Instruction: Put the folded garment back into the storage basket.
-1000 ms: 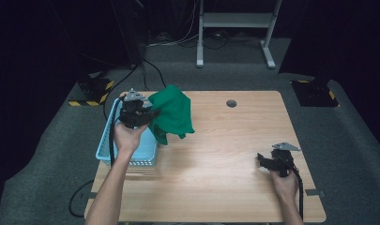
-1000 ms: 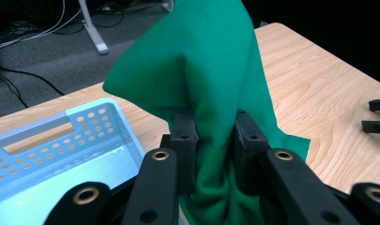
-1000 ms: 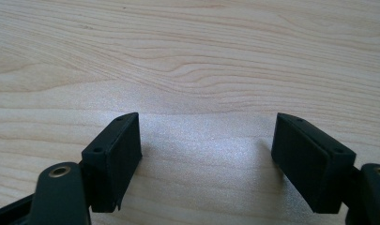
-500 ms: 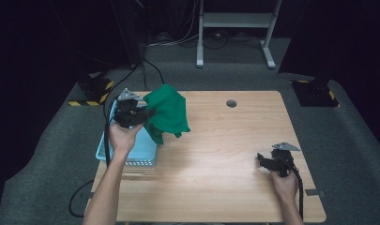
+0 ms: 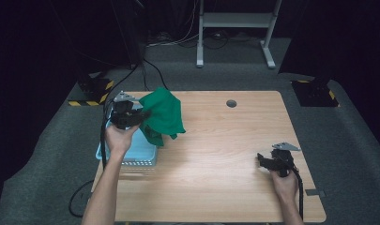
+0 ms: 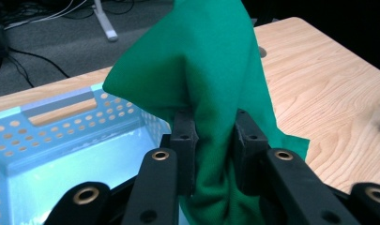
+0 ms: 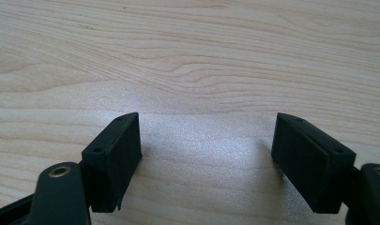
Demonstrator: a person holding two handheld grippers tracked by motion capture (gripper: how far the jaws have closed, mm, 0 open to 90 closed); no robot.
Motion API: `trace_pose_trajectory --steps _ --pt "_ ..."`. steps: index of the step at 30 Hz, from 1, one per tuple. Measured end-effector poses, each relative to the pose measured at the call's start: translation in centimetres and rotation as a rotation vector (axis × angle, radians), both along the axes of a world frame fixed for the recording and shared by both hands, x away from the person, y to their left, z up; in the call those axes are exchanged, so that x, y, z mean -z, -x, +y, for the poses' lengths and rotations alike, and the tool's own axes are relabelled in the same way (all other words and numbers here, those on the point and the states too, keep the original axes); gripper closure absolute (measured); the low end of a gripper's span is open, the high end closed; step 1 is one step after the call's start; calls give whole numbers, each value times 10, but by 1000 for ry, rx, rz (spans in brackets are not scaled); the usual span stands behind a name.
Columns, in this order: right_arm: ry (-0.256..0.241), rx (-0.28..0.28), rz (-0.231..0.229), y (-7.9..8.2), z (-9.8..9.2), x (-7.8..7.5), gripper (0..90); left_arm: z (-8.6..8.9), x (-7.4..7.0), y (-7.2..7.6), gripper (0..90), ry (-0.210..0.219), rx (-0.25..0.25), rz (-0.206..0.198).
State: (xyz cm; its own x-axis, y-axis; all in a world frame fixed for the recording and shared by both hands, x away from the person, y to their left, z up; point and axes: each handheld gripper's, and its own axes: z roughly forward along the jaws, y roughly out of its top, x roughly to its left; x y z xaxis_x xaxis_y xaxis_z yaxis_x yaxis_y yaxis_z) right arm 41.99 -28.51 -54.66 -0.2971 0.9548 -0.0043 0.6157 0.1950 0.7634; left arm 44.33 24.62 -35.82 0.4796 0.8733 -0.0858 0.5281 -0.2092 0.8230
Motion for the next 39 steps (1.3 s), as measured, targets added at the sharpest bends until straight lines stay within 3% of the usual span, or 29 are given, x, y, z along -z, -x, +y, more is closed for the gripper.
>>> trace_pose_trajectory --steps 12,28,39 --pt "0 0 0 0 0 0 243 16 17 -5 737 -15 -62 34" --pt "0 0 0 0 0 0 243 34 39 -10 737 1 -83 41" --pt "0 0 0 0 0 0 243 44 58 -15 736 8 -106 70"
